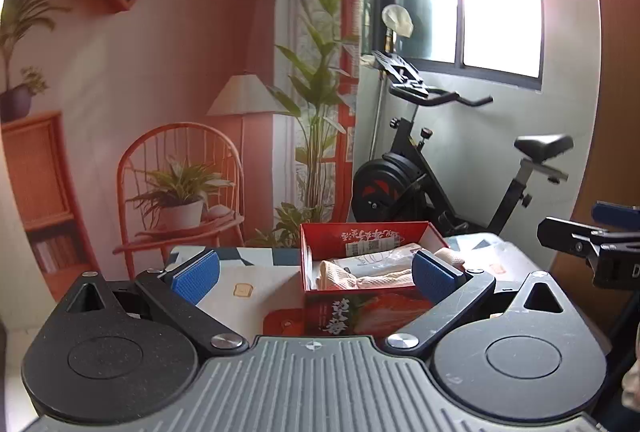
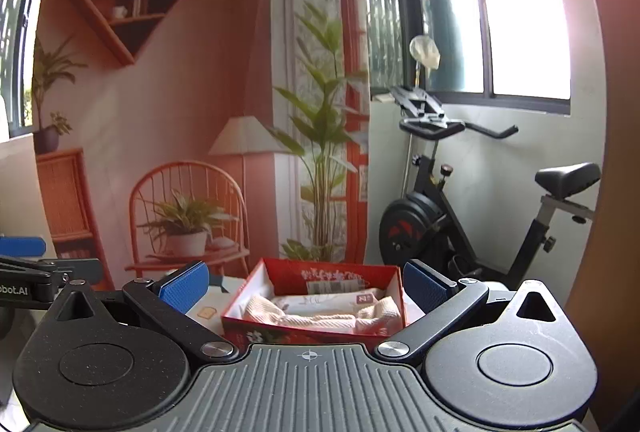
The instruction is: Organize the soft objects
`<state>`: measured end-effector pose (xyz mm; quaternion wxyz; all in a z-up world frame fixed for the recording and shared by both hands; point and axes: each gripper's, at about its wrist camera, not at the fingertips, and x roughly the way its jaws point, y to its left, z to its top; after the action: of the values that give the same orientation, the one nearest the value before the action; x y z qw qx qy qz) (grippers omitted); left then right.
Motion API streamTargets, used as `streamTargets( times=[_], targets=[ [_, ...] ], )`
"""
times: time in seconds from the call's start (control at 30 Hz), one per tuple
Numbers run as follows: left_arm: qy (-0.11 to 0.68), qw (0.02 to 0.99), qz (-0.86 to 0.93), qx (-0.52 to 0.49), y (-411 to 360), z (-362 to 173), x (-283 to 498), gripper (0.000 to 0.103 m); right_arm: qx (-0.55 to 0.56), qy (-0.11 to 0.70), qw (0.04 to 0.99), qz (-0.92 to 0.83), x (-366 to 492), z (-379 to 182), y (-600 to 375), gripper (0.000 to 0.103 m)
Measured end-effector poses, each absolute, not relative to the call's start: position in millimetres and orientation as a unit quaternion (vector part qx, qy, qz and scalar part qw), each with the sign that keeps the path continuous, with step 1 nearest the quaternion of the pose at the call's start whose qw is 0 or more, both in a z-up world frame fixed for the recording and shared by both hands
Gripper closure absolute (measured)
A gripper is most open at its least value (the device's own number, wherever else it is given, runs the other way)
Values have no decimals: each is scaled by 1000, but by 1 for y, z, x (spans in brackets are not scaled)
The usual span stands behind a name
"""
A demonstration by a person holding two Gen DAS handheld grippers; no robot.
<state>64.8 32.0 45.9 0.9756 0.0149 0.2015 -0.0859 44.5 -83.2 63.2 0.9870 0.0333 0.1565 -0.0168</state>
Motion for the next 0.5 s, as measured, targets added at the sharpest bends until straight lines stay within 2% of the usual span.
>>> streamTargets(
  times=[0.5],
  targets=[
    [175,982,-76,-5,37,62,34,0,35,141,989,-22,-1,84,-75,0]
  ],
)
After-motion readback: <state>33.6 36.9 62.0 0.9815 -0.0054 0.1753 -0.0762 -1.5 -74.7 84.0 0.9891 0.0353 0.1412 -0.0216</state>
